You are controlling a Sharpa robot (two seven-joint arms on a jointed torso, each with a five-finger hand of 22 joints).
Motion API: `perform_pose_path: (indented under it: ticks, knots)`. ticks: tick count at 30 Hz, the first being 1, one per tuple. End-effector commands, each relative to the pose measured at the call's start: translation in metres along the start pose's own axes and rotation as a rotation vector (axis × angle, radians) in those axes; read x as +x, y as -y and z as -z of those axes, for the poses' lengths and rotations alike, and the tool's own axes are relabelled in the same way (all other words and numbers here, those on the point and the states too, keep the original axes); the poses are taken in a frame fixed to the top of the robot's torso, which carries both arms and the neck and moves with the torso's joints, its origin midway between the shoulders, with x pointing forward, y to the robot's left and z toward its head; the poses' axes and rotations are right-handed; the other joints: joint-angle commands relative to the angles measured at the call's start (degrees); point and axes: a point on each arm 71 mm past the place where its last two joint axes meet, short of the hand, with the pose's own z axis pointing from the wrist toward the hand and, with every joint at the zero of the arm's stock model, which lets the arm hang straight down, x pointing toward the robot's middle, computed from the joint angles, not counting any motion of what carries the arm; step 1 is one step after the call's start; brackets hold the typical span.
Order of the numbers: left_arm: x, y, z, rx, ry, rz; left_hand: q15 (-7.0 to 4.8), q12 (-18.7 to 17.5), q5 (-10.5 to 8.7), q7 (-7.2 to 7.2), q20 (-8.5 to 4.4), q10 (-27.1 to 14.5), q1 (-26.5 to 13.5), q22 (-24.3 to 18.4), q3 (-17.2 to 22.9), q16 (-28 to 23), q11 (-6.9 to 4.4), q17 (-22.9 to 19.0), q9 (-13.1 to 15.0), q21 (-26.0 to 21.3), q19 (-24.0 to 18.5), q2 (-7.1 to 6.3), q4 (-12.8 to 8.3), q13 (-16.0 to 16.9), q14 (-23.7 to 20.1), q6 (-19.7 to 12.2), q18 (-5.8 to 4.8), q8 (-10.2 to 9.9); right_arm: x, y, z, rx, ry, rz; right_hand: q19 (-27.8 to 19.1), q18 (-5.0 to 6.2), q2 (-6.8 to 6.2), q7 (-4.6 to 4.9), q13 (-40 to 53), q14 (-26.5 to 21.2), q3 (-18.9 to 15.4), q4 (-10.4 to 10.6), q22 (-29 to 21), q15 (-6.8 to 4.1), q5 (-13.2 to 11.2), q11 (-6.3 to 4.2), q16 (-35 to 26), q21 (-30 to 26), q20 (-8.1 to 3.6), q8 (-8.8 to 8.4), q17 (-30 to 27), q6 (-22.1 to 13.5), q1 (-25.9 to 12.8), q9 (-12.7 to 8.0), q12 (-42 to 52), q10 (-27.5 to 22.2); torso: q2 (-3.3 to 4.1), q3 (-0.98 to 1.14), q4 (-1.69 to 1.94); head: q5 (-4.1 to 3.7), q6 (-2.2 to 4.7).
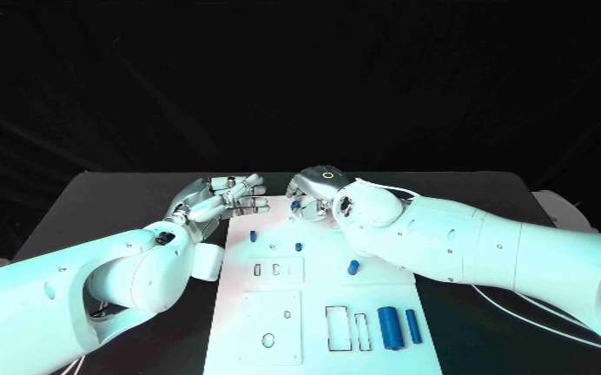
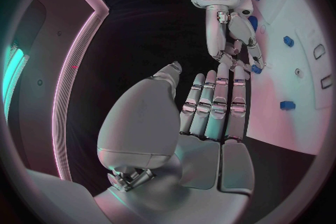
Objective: Assemble the parts on the task board
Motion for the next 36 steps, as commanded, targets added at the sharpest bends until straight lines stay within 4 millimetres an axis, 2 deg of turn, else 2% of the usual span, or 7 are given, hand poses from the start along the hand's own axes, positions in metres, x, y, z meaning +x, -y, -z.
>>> perform_pose_path:
  ticks: [1,12,17,22,25,28,36]
  knots:
    - [0.002,0.001,0.000,0.005,-0.017,0.007,0.26,-0.20,0.03,0.36,0.19,-0.52,0.12,-0.08,-0.13,-0.41,0.09,0.07,-0.02,-0.18,0.30,0.35,-0.21,-0.06,0.22,-0.11,0.73,-0.39,0.000,-0.002,0.000,-0.011,-0.006,0.014,-0.59,0.74,-1.12,-0.14,-0.13,3.21,-0.65,0.16,-0.65,0.44,-0.65,0.20,-0.43,-0.46,0.06,-0.07,2.45,-0.71,-0.34,-0.14,-0.06,-0.92,0.04,0.02,-0.01,0.01,0.01]
    - [0.000,0.001,0.000,0.003,-0.013,0.006,0.30,-0.25,0.03,0.41,0.22,-0.56,0.14,-0.12,-0.15,-0.51,0.13,0.06,-0.02,-0.22,0.24,0.38,-0.22,-0.06,0.14,-0.13,0.72,-0.44,-0.012,0.009,0.029,0.003,0.030,-0.027,0.56,0.40,-1.47,0.04,0.59,3.51,-2.30,1.82,1.51,0.03,0.62,-0.42,0.18,0.68,-0.03,0.79,3.66,1.88,-0.90,0.48,2.64,0.63,-0.35,0.00,-0.44,0.04,0.26]
    - [-0.001,0.001,0.000,0.003,-0.011,0.005,0.33,-0.28,0.03,0.43,0.23,-0.57,0.16,-0.14,-0.16,-0.58,0.15,0.06,-0.02,-0.25,0.21,0.40,-0.22,-0.06,0.09,-0.14,0.71,-0.47,-0.024,0.031,0.052,0.067,0.035,-0.124,1.94,-0.07,-1.17,0.23,2.26,3.89,-1.91,2.40,4.11,-0.77,1.88,-1.51,0.96,2.27,-0.62,1.14,5.23,3.73,-0.31,0.86,6.54,7.36,-0.62,0.00,-0.66,0.04,0.19]
    - [-0.002,0.001,0.000,0.001,-0.011,0.005,0.33,-0.28,0.03,0.43,0.23,-0.57,0.16,-0.14,-0.16,-0.58,0.15,0.06,-0.02,-0.25,0.21,0.41,-0.22,-0.06,0.09,-0.14,0.71,-0.47,-0.031,0.058,0.073,0.155,-0.019,-0.211,2.71,-0.37,-3.03,-0.54,6.78,4.13,-3.44,2.81,5.67,-2.05,2.59,-2.96,1.50,3.21,-1.77,1.22,6.35,3.90,-0.56,1.02,12.61,13.64,-0.79,-0.06,-0.84,0.21,0.16]
    - [-0.002,0.001,0.000,0.001,-0.010,0.005,0.33,-0.29,0.03,0.43,0.24,-0.56,0.17,-0.15,-0.16,-0.59,0.15,0.06,-0.02,-0.25,0.20,0.41,-0.23,-0.06,0.08,-0.14,0.71,-0.48,-0.031,0.071,0.080,0.190,-0.051,-0.232,3.12,-0.59,-3.50,-0.70,14.71,4.32,-5.28,3.74,6.58,-2.20,2.12,-3.09,1.94,3.70,-2.16,0.83,7.31,2.43,-0.60,0.96,20.89,13.73,-0.89,-0.06,-0.97,0.28,0.14]
    - [-0.002,0.001,0.000,0.001,-0.011,0.005,0.33,-0.29,0.03,0.43,0.24,-0.56,0.17,-0.15,-0.16,-0.59,0.15,0.06,-0.02,-0.25,0.20,0.41,-0.23,-0.06,0.08,-0.14,0.71,-0.48,-0.030,0.083,0.085,0.226,-0.086,-0.244,3.65,-0.81,-2.89,-0.19,41.40,4.61,-8.75,6.29,7.90,-1.87,2.19,-2.27,2.72,4.27,-1.68,1.37,9.02,0.70,0.76,1.47,46.43,8.72,-0.97,0.00,-1.04,0.36,0.05]
    - [-0.001,0.001,0.000,-0.002,-0.013,0.006,0.34,-0.30,0.03,0.43,0.24,-0.56,0.20,-0.16,-0.17,-0.62,0.15,0.06,-0.01,-0.27,0.19,0.43,-0.24,-0.05,0.08,-0.13,0.71,-0.49,-0.025,0.096,0.085,0.264,-0.116,-0.241,4.26,-0.99,-2.43,0.23,54.23,4.96,-9.91,7.87,9.18,-1.28,2.39,-2.04,3.43,4.85,-1.34,1.87,10.76,-0.58,1.97,1.93,59.13,11.02,-0.83,-0.08,-0.87,-0.63,0.15]
